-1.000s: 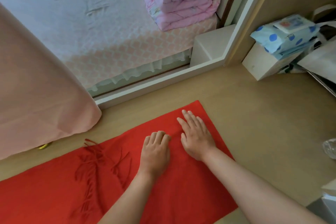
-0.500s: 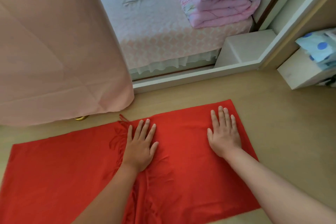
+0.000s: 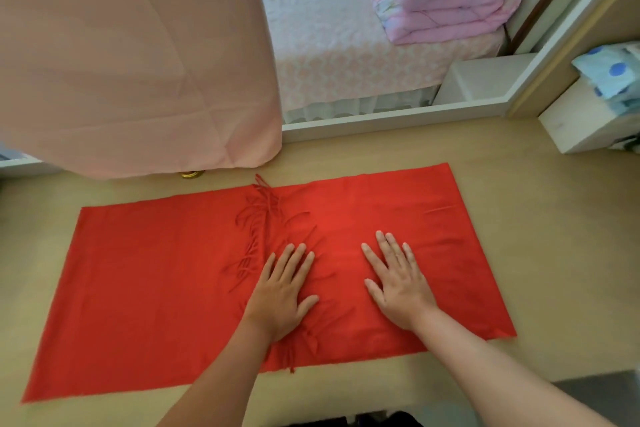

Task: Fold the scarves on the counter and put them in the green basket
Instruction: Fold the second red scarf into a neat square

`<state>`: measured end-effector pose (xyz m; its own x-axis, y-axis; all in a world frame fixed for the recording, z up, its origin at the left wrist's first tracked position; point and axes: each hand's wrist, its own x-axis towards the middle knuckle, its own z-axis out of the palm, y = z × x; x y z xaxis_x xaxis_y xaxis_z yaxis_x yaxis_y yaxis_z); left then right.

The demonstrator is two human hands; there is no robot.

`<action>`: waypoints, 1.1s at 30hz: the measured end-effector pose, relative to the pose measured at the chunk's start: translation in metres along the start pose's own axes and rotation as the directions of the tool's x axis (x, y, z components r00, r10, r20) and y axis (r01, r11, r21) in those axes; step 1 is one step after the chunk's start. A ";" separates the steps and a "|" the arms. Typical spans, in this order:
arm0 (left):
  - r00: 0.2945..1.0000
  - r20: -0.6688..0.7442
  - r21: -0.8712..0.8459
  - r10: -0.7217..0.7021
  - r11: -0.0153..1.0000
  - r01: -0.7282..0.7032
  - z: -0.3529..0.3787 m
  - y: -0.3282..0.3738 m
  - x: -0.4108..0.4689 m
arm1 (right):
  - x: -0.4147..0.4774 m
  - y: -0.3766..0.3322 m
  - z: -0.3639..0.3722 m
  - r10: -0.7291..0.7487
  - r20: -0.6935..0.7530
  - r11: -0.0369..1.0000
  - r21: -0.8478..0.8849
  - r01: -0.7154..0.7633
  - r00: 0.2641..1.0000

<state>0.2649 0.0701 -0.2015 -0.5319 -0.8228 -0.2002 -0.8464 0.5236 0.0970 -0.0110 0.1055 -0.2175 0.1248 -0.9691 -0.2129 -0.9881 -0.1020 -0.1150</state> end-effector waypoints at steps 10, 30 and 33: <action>0.986 0.072 -0.019 0.150 0.989 -0.148 0.003 0.047 -0.034 | -0.073 0.064 -0.007 0.232 0.090 0.972 0.010 -0.234 0.968; 0.847 0.100 0.127 0.522 0.837 -0.532 -0.085 0.246 0.213 | -0.113 0.141 -0.039 0.665 0.009 0.699 0.342 -0.627 0.747; 0.807 0.211 0.215 0.551 0.780 -0.588 -0.079 0.252 0.237 | -0.113 0.142 -0.039 0.681 0.039 0.661 0.398 -0.636 0.732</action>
<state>-0.0769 -0.0102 -0.1475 -0.8906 -0.3290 -0.3140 -0.3415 0.9398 -0.0162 -0.1691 0.1915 -0.1722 -0.5777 -0.7696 -0.2721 -0.6967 0.6385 -0.3269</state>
